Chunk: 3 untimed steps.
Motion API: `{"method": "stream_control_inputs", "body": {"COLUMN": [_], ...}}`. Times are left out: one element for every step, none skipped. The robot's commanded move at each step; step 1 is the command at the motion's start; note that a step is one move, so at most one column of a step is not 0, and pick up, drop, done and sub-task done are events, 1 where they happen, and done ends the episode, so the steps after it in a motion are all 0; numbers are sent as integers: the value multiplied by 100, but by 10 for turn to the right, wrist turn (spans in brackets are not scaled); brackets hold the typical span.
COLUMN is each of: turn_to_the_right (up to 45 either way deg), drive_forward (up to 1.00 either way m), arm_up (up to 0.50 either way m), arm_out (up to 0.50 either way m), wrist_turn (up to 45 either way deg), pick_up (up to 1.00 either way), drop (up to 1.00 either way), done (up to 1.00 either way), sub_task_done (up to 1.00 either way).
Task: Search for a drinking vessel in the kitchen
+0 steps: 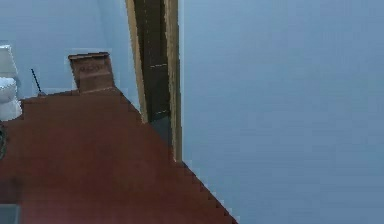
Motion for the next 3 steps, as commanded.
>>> {"method": "stream_control_inputs", "body": {"turn_to_the_right": [0, -210, -30], "drive_forward": [30, 0, 0], "arm_up": [0, 0, 0], "arm_out": [0, 0, 0], "wrist_turn": [0, 0, 0], "pick_up": [0, 0, 0], "drop": [0, 0, 0], "done": [0, 0, 0], "sub_task_done": [0, 0, 0]}}
